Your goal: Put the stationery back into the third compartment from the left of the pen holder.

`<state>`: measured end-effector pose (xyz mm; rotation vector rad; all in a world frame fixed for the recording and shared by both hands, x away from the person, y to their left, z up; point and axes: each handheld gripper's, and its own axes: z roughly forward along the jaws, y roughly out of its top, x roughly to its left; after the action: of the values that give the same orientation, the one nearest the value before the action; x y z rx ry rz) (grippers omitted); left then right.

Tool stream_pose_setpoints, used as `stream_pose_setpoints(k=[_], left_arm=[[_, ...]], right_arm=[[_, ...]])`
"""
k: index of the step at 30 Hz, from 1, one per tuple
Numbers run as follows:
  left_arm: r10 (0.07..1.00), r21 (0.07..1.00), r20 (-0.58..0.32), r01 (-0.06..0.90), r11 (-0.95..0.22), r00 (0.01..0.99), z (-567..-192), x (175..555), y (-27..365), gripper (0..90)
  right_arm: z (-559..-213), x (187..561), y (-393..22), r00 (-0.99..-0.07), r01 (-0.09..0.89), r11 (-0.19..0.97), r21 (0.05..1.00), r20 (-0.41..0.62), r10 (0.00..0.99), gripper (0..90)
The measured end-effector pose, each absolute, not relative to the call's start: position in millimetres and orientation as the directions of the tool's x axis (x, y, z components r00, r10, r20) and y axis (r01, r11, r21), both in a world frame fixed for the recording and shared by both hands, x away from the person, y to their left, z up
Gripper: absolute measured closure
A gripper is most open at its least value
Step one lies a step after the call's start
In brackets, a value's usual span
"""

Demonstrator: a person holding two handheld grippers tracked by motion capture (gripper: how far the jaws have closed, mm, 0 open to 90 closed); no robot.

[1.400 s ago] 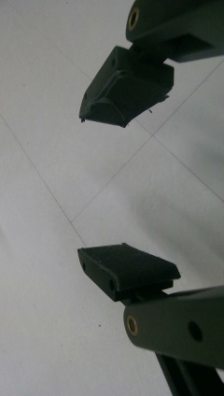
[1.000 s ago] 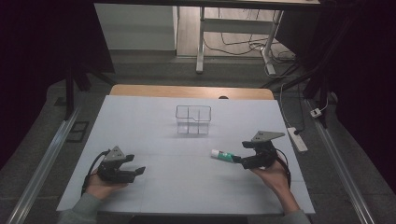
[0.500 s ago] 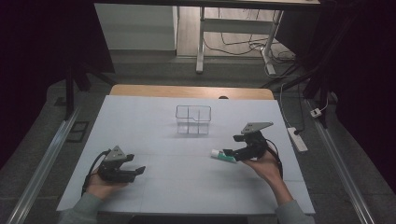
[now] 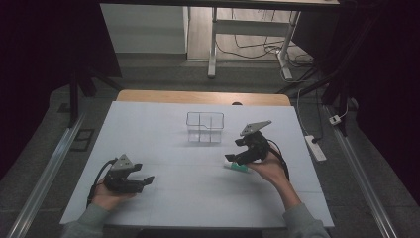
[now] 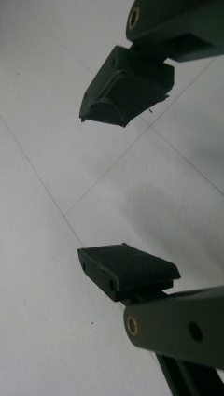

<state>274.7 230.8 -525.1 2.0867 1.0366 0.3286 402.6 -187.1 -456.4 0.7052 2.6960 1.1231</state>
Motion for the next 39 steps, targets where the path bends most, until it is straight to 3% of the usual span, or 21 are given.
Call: stream_pose_setpoints(k=[11, 14, 22, 30, 39], left_arm=[[0.761, 0.73, -0.097, 0.566, -0.384, 0.642, -526.1, 275.4, 229.2, 28.7], [0.76, 0.729, -0.096, 0.565, -0.386, 0.643, -526.3, 275.4, 229.0, 28.7], [0.756, 0.728, -0.094, 0.563, -0.391, 0.647, -527.1, 276.0, 227.6, 28.7], [0.757, 0.724, -0.086, 0.562, -0.399, 0.648, -527.3, 275.7, 227.4, 28.7], [0.756, 0.722, -0.076, 0.559, -0.408, 0.65, -527.2, 274.7, 227.1, 28.7]], right_arm=[[-471.5, 410.7, -171.1, -0.902, 0.376, 0.708, 0.598, 0.06, 0.428, 27.9], [-476.9, 410.7, -167.9, -0.919, 0.353, 0.745, 0.567, 0.06, 0.389, 34.7], [-490.3, 410.4, -160.0, -0.928, 0.337, 0.814, 0.474, 0.018, 0.373, 40.0], [-499.1, 408.9, -153.5, -0.942, 0.296, 0.866, 0.404, -0.026, 0.335, 51.7], [-501.3, 408.2, -153.0, -0.944, 0.282, 0.877, 0.389, -0.049, 0.325, 64.3]])
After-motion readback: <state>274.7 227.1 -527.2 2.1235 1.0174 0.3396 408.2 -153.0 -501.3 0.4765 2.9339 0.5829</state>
